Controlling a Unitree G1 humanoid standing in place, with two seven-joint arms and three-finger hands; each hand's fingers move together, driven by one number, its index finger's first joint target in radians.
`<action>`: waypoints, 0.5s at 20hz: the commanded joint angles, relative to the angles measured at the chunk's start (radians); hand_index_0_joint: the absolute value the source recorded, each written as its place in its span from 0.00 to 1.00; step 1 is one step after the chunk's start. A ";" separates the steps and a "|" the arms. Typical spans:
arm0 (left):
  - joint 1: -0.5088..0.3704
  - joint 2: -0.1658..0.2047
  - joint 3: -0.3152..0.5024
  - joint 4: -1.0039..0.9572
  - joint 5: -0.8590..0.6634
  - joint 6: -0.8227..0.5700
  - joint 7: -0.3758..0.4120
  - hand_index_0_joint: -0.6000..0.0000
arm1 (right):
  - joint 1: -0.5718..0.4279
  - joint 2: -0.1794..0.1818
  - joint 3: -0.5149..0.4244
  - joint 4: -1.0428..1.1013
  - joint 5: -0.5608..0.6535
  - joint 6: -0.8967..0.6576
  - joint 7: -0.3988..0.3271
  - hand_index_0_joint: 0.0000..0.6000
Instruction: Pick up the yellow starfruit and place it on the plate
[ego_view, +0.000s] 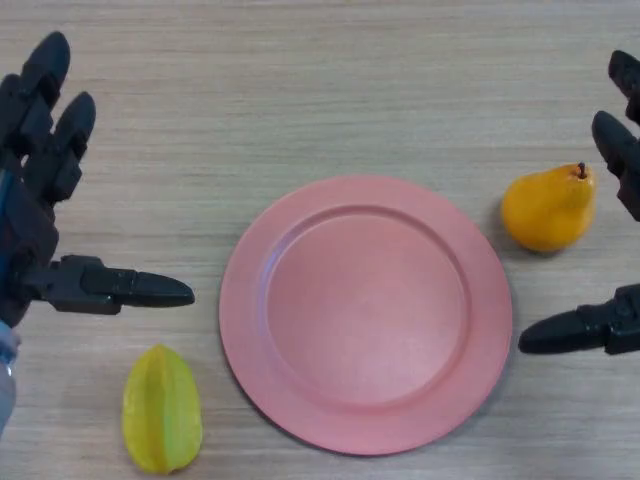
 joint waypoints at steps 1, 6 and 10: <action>0.011 0.041 0.084 -0.121 -0.032 0.002 -0.060 1.00 | -0.035 -0.030 -0.034 -0.054 0.020 -0.104 -0.051 0.00; 0.148 -0.037 0.047 -0.202 0.114 -0.020 -0.175 1.00 | -0.058 -0.036 -0.011 -0.027 0.016 -0.105 -0.046 0.00; 0.270 -0.096 0.041 -0.105 0.272 -0.326 -0.215 1.00 | -0.060 -0.025 0.015 0.007 0.012 -0.130 -0.052 0.00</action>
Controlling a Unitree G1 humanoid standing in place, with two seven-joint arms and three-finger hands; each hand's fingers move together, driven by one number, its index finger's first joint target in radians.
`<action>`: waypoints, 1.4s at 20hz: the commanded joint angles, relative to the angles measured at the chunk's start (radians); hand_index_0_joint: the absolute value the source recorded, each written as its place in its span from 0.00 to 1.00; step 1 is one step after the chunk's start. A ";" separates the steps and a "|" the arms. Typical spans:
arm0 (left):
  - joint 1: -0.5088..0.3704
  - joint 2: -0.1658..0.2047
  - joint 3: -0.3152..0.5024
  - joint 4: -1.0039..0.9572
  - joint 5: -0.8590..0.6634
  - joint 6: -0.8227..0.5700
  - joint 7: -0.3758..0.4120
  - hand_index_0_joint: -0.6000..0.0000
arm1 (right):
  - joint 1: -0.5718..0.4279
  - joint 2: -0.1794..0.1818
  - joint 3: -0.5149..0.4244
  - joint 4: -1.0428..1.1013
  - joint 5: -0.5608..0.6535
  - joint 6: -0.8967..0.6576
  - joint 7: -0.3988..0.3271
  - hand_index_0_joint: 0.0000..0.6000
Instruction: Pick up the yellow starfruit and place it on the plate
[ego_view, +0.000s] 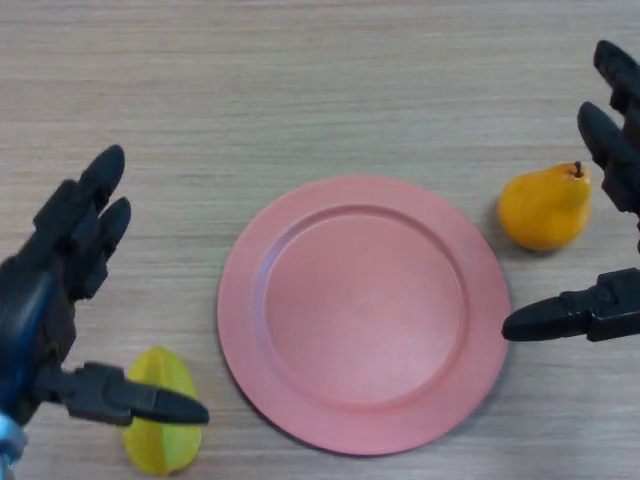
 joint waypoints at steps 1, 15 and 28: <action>0.049 0.002 0.046 0.016 0.085 -0.288 -0.025 1.00 | -0.030 -0.021 -0.028 -0.039 0.019 -0.117 -0.018 0.00; 0.118 0.003 0.053 0.389 0.183 -0.629 -0.051 1.00 | -0.039 -0.012 -0.006 0.012 0.022 -0.171 -0.033 0.00; 0.089 0.056 -0.027 0.542 0.359 -0.673 0.099 0.17 | -0.019 -0.022 -0.043 0.024 0.019 -0.207 -0.009 0.00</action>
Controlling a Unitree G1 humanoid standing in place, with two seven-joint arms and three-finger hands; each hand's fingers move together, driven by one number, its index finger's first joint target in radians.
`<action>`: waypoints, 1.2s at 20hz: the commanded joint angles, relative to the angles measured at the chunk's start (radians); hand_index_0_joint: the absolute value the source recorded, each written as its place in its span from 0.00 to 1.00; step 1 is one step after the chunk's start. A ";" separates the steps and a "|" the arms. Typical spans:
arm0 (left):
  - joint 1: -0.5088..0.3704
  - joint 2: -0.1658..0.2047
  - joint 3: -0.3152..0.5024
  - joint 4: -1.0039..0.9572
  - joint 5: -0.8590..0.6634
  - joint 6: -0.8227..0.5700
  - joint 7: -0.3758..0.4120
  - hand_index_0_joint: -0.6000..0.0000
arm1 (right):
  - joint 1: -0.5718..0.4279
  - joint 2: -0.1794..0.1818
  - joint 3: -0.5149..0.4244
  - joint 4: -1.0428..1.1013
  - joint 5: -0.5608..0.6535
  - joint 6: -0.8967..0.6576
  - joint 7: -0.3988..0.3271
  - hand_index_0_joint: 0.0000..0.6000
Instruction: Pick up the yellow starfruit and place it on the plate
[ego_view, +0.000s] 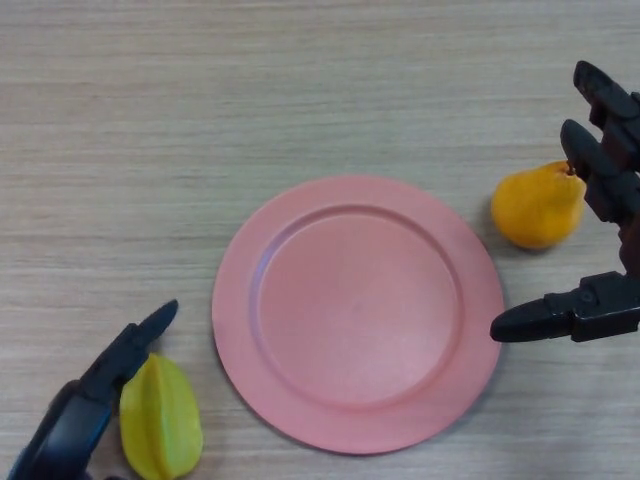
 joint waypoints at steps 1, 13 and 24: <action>0.026 0.056 0.005 -0.040 0.047 -0.059 -0.014 0.00 | -0.012 -0.028 -0.076 -0.053 0.023 -0.162 -0.001 0.00; 0.011 0.032 0.103 -0.267 0.037 -0.152 -0.097 0.00 | -0.002 -0.020 -0.070 -0.070 0.023 -0.158 -0.005 0.00; -0.339 0.055 -0.222 -0.262 0.198 0.024 0.047 0.00 | 0.013 -0.020 -0.082 -0.120 0.026 -0.128 -0.015 0.00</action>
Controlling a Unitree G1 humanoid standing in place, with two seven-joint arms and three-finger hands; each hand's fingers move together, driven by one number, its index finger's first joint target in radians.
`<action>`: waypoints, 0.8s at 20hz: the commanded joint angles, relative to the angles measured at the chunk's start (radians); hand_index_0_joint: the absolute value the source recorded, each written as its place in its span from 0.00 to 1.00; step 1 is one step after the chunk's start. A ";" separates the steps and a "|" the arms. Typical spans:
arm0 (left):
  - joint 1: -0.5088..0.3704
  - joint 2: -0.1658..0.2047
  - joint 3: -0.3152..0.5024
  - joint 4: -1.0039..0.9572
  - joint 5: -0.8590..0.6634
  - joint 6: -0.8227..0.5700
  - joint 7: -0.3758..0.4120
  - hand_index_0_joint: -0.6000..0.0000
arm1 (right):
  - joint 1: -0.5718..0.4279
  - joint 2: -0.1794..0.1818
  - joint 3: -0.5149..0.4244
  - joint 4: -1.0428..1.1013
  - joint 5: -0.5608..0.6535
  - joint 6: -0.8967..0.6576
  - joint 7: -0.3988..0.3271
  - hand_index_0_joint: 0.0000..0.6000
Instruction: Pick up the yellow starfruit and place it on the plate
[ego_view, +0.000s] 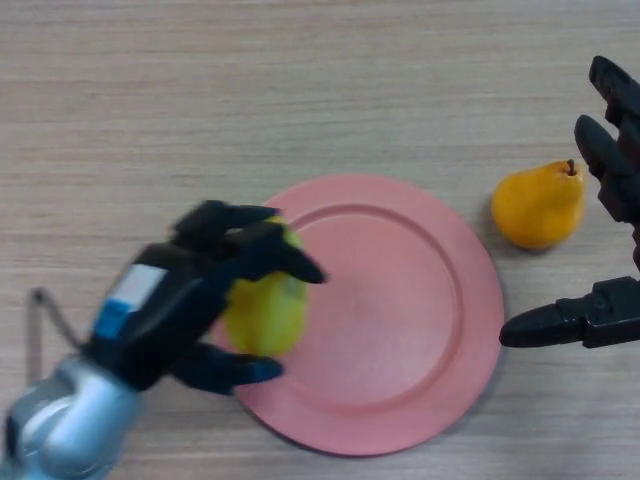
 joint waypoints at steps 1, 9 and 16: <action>-0.030 -0.024 -0.015 -0.065 -0.148 0.156 -0.050 0.00 | -0.015 -0.019 -0.067 -0.073 0.027 -0.112 -0.011 0.00; -0.096 -0.059 -0.064 0.024 -0.188 0.305 -0.052 0.50 | -0.005 -0.020 -0.082 -0.067 0.022 -0.126 -0.003 0.00; -0.103 -0.066 -0.083 0.011 -0.057 0.334 0.021 1.00 | 0.002 -0.015 -0.081 -0.062 0.018 -0.150 -0.005 0.00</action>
